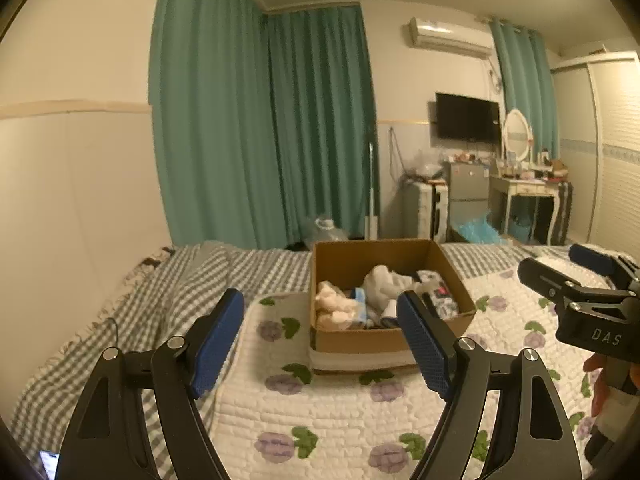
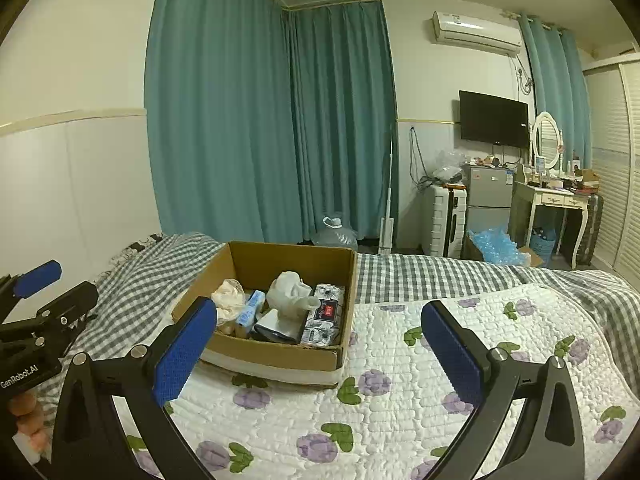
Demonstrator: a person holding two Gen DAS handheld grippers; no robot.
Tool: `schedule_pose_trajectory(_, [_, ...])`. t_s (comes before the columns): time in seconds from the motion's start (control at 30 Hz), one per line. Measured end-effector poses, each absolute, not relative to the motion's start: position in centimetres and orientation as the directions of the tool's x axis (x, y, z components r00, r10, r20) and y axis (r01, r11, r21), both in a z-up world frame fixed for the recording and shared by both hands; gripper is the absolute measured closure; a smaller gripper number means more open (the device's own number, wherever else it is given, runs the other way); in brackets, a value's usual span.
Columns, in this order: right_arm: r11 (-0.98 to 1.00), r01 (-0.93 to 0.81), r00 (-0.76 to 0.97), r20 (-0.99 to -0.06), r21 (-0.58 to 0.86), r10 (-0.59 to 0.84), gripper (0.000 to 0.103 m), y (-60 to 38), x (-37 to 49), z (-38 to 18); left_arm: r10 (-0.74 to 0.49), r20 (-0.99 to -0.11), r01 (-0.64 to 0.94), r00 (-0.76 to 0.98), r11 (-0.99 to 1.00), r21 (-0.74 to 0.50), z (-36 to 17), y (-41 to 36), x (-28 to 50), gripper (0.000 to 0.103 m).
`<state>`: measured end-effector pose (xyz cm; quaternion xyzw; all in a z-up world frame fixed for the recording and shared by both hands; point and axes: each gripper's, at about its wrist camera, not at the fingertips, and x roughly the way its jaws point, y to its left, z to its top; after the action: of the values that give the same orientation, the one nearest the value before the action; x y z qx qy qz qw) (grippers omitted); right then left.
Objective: Organize soft objects
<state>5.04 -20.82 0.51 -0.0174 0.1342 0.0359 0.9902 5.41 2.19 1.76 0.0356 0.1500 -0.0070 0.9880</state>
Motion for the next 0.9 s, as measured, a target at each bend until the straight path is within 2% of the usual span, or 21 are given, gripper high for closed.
schedule_pose_trajectory(0.9, [0.996,-0.08,0.959,-0.277,-0.039,0.066,0.0,-20.57,5.11,0.42,0.012,-0.329,0.011,0.944,0.998,0.067,1.53,2.29,6.1,0.023])
